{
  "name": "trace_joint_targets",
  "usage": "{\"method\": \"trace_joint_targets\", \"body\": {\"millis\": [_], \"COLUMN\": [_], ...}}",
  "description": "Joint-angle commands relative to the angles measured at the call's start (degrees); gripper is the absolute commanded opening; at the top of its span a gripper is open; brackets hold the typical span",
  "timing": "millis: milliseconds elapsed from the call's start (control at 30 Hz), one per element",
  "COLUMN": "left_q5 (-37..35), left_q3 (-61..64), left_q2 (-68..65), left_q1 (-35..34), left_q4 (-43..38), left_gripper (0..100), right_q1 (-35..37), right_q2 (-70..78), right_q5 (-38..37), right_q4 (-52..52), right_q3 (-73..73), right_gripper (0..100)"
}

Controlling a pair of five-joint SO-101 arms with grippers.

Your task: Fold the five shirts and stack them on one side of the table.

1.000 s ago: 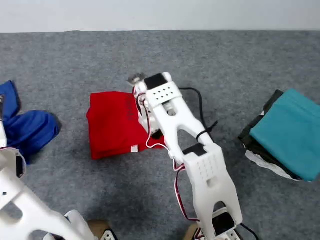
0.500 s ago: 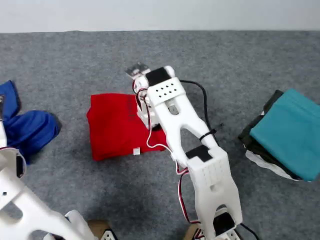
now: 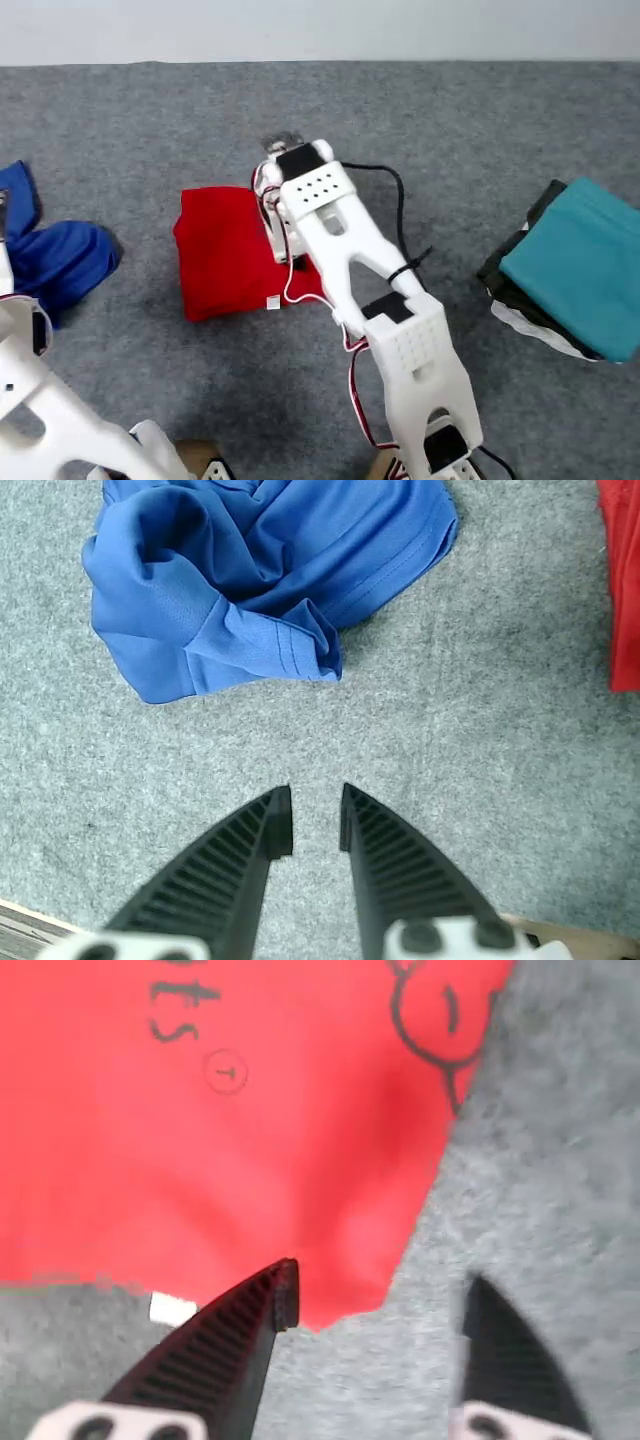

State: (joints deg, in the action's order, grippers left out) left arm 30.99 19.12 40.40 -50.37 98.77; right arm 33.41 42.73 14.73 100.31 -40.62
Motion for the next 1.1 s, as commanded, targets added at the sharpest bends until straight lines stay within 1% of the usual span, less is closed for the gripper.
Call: {"method": "trace_joint_targets", "body": {"millis": [0, 233, 367, 433, 500, 667, 833, 933, 1067], "left_q5": [0.6, 0.6, 0.6, 0.6, 0.6, 0.6, 0.6, 0.6, 0.6], "left_q3": [-0.1, -0.1, -0.1, -0.1, -0.1, -0.1, -0.1, -0.1, -0.2], "left_q2": [1.1, 1.1, 1.1, 1.1, 0.9, 0.9, 0.9, 0.9, 0.9], "left_q1": [0.0, 0.0, 0.0, 0.0, 0.0, 0.0, 0.0, 0.0, 0.0], "left_q4": [-0.4, -0.4, -0.4, -0.4, -0.4, -0.4, -0.7, -0.7, -0.8], "left_gripper": [9, 9, 9, 9, 9, 9, 9, 9, 9], "right_q1": [1.7, 3.2, 3.6, 3.7, 3.8, 3.5, 3.2, -0.3, -7.2], "right_q2": [1.1, 6.6, 10.5, 11.5, 12.1, 11.8, 11.6, 8.6, 2.0], "right_q5": [3.3, 3.5, 3.6, 3.4, 2.5, -6.1, -8.2, -8.5, -16.4], "right_q4": [-0.9, -7.3, -6.9, -5.5, -4.7, -2.3, 2.7, 2.6, 2.7], "right_q3": [-3.1, -3.1, -3.1, -3.1, -3.1, -3.1, -2.8, -1.8, 1.0], "right_gripper": [33.6, 33.6, 32.4, 26.6, 18.2, 1.4, 1.0, 1.0, 1.0]}}
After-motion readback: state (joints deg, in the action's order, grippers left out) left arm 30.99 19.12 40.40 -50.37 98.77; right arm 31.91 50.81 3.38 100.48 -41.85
